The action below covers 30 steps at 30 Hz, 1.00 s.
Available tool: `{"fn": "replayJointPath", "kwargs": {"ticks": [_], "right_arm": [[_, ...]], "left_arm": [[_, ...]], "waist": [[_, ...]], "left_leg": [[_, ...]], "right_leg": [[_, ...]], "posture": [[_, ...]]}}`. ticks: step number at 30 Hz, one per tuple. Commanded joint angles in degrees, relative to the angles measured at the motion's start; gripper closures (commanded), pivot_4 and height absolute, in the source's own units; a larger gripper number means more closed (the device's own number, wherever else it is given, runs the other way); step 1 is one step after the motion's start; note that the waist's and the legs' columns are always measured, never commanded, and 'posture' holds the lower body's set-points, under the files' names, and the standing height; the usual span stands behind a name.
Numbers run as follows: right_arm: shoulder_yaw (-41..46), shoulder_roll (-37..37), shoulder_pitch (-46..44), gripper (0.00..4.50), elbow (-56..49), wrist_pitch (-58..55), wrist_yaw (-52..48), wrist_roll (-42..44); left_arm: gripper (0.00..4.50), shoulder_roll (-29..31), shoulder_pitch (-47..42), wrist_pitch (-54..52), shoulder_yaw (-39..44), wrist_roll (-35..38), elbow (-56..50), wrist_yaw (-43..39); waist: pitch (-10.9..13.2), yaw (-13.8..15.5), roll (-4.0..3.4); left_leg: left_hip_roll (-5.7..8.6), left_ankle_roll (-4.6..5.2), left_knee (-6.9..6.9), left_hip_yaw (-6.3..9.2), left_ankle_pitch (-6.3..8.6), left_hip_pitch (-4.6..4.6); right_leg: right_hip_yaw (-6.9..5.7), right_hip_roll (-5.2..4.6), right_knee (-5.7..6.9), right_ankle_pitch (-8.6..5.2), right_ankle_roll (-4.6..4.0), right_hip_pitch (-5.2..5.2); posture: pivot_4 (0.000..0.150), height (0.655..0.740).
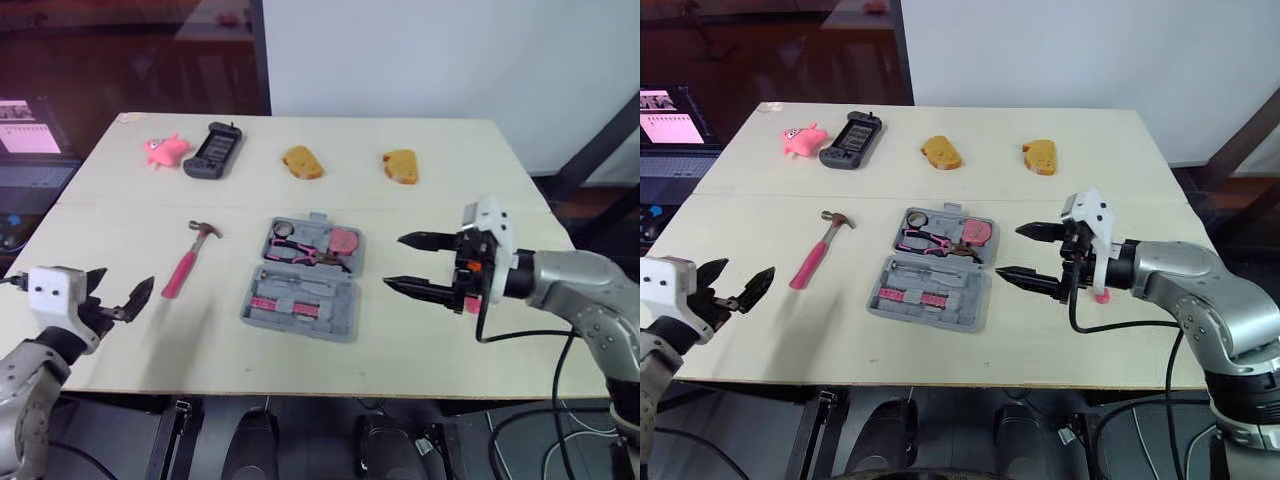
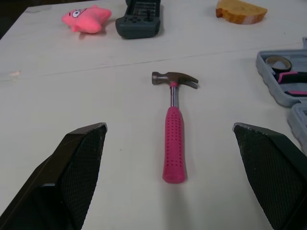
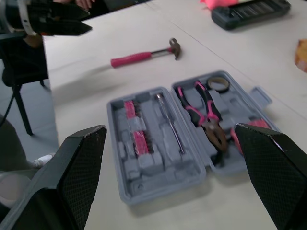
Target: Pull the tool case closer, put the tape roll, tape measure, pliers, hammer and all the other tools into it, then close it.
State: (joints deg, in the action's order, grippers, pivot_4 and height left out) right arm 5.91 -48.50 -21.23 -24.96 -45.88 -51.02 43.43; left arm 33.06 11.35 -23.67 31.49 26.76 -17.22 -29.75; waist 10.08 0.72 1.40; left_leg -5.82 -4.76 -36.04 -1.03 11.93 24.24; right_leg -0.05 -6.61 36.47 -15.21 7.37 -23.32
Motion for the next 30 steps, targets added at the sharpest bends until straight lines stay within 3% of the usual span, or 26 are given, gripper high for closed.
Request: {"fn": "replayJointPath", "kwargs": {"ticks": [1,5,9,14,20,24,30], "right_arm": [[-0.5,1.1,-3.7,0.0,-0.8,-0.9,0.6,1.4],[-2.6,1.5,-5.3,0.0,-1.7,-1.3,1.1,0.1],[-2.9,3.4,-7.3,0.0,-2.7,-4.0,4.6,1.2],[-3.0,3.9,-7.6,0.0,-4.6,-4.1,6.0,0.8],[-1.9,4.6,-7.0,0.0,-6.9,-5.2,9.2,1.6],[-0.6,5.6,-5.9,0.0,-7.9,-6.1,11.3,3.0],[-0.3,5.1,-5.3,0.0,-8.3,-6.2,12.4,3.3]], "left_arm": [[0.06,2.1,-2.7,-1.0,0.2,-0.5,-0.3,1.1],[0.06,5.5,-9.1,-2.1,-2.5,-2.5,4.8,0.7],[0.06,10.8,-22.5,-2.9,-11.6,-8.2,19.3,-1.8],[0.06,12.6,-36.6,-8.7,-18.5,-10.9,33.6,-4.1],[0.06,9.7,-53.3,-4.6,-27.7,-16.1,56.2,-12.6],[0.06,6.1,-58.6,1.3,-29.4,-19.2,69.1,-12.3],[0.06,0.9,-63.8,8.2,-29.0,-21.4,80.2,-7.8]], "waist": [[0.0,0.0,0.0],[0.0,0.1,0.0],[0.0,0.1,-0.01],[0.0,-0.1,0.03],[0.0,0.0,0.05],[0.0,0.0,0.06],[0.1,0.1,0.14]], "left_leg": [[0.0,0.0,0.0,0.0,0.0,0.0],[0.0,0.0,-0.01,0.01,0.0,0.06],[0.01,0.0,0.0,0.02,0.0,0.11],[0.01,0.0,0.03,0.01,0.0,0.19],[0.01,0.0,0.03,0.01,-0.01,0.22],[0.01,0.01,0.02,0.01,-0.01,0.23],[0.0,0.01,0.01,0.01,-0.01,0.25]], "right_leg": [[0.0,0.0,0.0,0.0,0.0,0.0],[-0.01,0.0,-0.01,0.0,-0.01,-0.04],[-0.03,0.02,-0.03,0.03,-0.01,-0.1],[-0.04,0.04,-0.11,0.16,0.22,-0.14],[-0.05,0.06,-0.06,0.18,0.26,-0.16],[-0.05,0.06,-0.08,0.21,0.33,-0.15],[-0.06,0.06,-0.07,0.23,0.37,-0.17]], "posture": [[0.15,0.7207],[0.15,0.7207],[0.15,0.7207],[0.15,0.7207],[0.15,0.7207],[0.15,0.7207],[0.15,0.7207]]}}
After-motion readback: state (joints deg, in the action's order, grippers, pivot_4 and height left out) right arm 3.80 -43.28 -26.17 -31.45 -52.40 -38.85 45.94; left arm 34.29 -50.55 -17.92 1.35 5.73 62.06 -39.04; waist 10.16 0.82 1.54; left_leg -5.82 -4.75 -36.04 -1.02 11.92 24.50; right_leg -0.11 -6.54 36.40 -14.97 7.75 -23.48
